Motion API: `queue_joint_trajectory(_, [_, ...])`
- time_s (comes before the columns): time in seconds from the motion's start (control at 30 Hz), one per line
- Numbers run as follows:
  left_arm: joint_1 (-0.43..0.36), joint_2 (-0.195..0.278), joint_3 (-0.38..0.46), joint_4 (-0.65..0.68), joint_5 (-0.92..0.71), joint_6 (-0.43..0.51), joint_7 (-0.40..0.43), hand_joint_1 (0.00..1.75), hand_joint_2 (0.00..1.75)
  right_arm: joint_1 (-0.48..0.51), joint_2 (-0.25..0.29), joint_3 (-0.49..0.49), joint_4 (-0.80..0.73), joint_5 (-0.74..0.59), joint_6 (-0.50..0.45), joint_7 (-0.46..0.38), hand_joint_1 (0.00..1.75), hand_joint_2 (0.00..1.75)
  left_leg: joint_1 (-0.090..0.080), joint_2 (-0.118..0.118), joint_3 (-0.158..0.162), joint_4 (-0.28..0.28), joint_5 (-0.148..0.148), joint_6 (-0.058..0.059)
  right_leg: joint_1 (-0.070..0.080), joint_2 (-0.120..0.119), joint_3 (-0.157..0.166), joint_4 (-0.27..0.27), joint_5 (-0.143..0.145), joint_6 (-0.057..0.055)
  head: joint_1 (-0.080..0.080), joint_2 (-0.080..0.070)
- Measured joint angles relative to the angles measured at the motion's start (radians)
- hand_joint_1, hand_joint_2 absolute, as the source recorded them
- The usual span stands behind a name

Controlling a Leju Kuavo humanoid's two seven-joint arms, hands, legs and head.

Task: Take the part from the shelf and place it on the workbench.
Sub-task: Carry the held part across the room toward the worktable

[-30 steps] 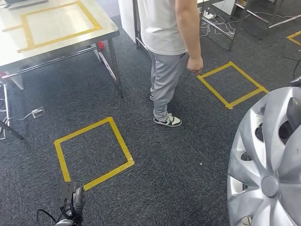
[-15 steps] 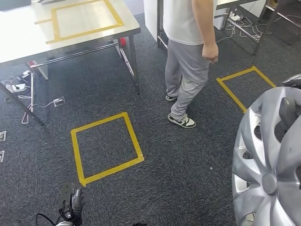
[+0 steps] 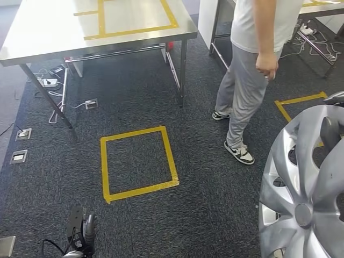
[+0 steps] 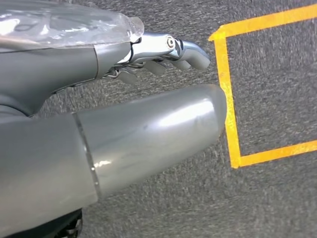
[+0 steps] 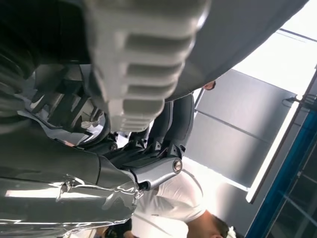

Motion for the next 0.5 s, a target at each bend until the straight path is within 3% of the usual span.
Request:
queue_joint_trajectory(0.03, [-0.001, 0.0, 0.0, 0.0, 0.0, 0.0, 0.0, 0.0, 0.0, -0.001, 0.0, 0.0, 0.0, 0.0, 0.0, 0.0, 1.75, 1.75, -0.001, -0.01, -0.002, 0.003, -0.001, -0.004, -0.001, 0.017, 0.026, -0.059, 0.019, -0.003, 0.0, 0.0])
queue_joint_trajectory(0.1, [-0.002, 0.001, 0.0, 0.0, 0.0, 0.0, 0.001, 0.0, 0.0, -0.002, 0.0, 0.0, -0.001, 0.0, 0.001, 0.001, 1.75, 1.75, 0.002, -0.026, -0.012, 0.006, 0.002, -0.014, -0.001, 0.039, 0.051, -0.106, 0.02, -0.007, 0.001, 0.0])
queue_joint_trajectory(0.17, [-0.002, 0.003, 0.0, 0.0, -0.001, 0.0, 0.001, 0.0, 0.0, -0.004, 0.0, 0.0, -0.002, 0.0, 0.003, 0.001, 1.75, 1.75, 0.003, -0.036, -0.018, 0.006, 0.006, -0.026, 0.0, 0.027, 0.059, -0.116, 0.022, -0.013, 0.0, 0.0])
queue_joint_trajectory(0.23, [-0.003, 0.004, 0.0, 0.0, -0.002, 0.001, 0.001, 0.0, 0.0, -0.004, 0.0, 0.001, -0.002, 0.0, 0.004, 0.0, 1.75, 1.75, -0.001, -0.002, -0.033, 0.038, -0.015, -0.038, -0.004, 0.006, 0.068, -0.128, 0.027, -0.024, -0.004, 0.0])
queue_joint_trajectory(0.3, [-0.008, 0.004, 0.0, 0.0, -0.003, 0.001, 0.001, 0.0, 0.0, -0.005, 0.0, 0.001, -0.002, -0.001, 0.005, -0.002, 1.75, 1.75, -0.001, 0.045, -0.09, 0.153, -0.072, -0.048, -0.005, -0.016, 0.072, -0.134, 0.029, -0.031, -0.011, 0.0])
queue_joint_trajectory(0.37, [-0.009, 0.003, 0.0, 0.0, -0.004, 0.002, 0.002, 0.0, 0.0, -0.005, 0.001, 0.002, 0.001, -0.002, 0.006, -0.003, 1.75, 1.75, 0.003, 0.06, -0.159, 0.283, -0.116, -0.053, -0.004, -0.037, 0.072, -0.134, 0.028, -0.033, -0.013, 0.0])
queue_joint_trajectory(0.4, [-0.009, 0.003, 0.0, 0.0, -0.004, 0.003, 0.002, 0.0, 0.0, -0.005, 0.001, 0.002, 0.003, -0.003, 0.007, -0.003, 1.75, 1.75, 0.004, 0.063, -0.173, 0.303, -0.113, -0.055, -0.005, -0.048, 0.073, -0.134, 0.026, -0.033, -0.014, 0.0])
queue_joint_trajectory(0.43, [-0.009, 0.003, 0.0, 0.0, -0.004, 0.003, 0.002, 0.0, 0.0, -0.005, 0.001, 0.002, 0.004, -0.003, 0.007, -0.003, 1.75, 1.75, 0.005, 0.066, -0.164, 0.28, -0.092, -0.055, -0.005, -0.058, 0.074, -0.134, 0.024, -0.031, -0.016, 0.0])
queue_joint_trajectory(0.5, [-0.009, 0.005, 0.0, 0.0, -0.005, 0.005, 0.003, 0.0, 0.0, -0.005, 0.002, 0.002, 0.006, -0.003, 0.007, -0.003, 1.75, 1.75, 0.006, 0.091, -0.094, 0.144, -0.025, -0.053, -0.005, -0.076, 0.08, -0.134, 0.019, -0.025, -0.02, 0.0])
